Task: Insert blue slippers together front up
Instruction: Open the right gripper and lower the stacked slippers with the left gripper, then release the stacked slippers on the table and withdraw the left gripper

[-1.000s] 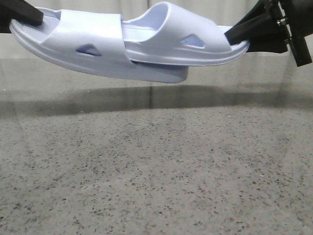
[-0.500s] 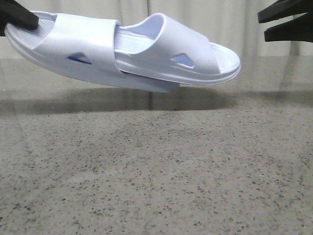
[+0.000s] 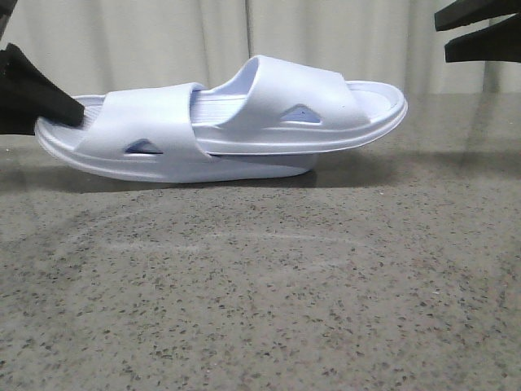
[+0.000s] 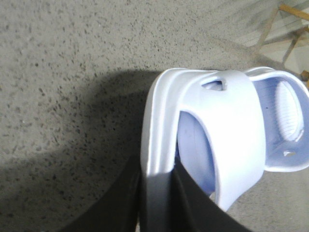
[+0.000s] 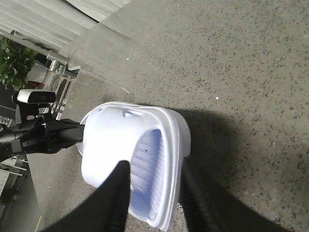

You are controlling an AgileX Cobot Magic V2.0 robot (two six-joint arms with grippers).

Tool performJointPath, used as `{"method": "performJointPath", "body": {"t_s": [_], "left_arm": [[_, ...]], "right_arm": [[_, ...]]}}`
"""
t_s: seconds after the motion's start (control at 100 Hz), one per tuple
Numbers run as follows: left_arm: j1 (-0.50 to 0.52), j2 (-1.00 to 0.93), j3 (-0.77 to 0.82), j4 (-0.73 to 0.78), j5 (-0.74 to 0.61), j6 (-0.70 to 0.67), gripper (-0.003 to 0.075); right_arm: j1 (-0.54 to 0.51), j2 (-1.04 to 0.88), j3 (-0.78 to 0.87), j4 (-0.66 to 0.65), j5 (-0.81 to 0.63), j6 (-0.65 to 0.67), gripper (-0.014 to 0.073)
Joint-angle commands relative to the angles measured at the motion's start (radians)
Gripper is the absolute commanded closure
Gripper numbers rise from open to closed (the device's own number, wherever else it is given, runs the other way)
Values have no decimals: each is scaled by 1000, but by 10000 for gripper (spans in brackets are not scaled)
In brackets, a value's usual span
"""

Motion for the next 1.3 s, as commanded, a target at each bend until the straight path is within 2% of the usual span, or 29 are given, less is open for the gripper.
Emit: {"method": "performJointPath", "body": {"t_s": [0.0,0.09,0.16,0.29,0.46,0.53,0.67,0.78,0.88,1.0,1.1,1.29], "left_arm": [[-8,-31,-39,-52,2,39,500],[-8,-31,-44,-25,-34,41,350],[-3,-31,-60,11,-40,43,277],[19,-36,-120,81,6,43,275],[69,-96,-216,83,129,40,276],[77,-136,-236,81,143,33,309],[73,-231,-238,76,106,41,496],[73,-300,-238,76,50,43,708],[73,-370,-238,95,-24,45,705],[71,-458,-208,110,-149,45,705],[40,-550,-140,154,-321,45,705],[-90,-753,71,272,-659,45,705]], "right_arm": [[-9,-40,-31,57,95,-14,386],[-16,-40,-31,57,92,-14,386],[-26,-40,-31,57,92,-14,386],[-56,-40,-31,57,99,-14,386],[-100,-40,-31,57,129,-14,393],[-100,-43,-31,57,129,-14,447],[-87,-66,-31,57,121,-16,694],[-65,-109,-31,59,83,-17,673],[-21,-167,-29,57,12,-17,673],[83,-267,-13,9,-164,-17,673],[208,-377,19,-63,-388,-17,673],[486,-567,165,-137,-819,-17,673]]}}
